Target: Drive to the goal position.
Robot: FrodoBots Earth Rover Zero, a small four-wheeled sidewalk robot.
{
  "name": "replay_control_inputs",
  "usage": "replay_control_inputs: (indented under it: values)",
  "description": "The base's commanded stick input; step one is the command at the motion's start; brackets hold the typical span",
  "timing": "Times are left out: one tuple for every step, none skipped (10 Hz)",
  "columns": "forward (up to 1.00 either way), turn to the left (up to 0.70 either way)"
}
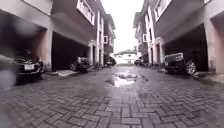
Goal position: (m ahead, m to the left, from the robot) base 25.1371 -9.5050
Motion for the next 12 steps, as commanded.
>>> replay_control_inputs:
  values:
    - [0.70,-0.33]
    - [0.70,-0.35]
    - [0.70,-0.34]
    - [0.70,-0.21]
    - [0.70,-0.10]
    - [0.70,0.00]
    - [0.70,0.00]
    - [0.70,0.00]
    - [0.70,0.00]
    - [0.70,0.00]
    - [0.70,0.00]
    - [0.70,0.00]
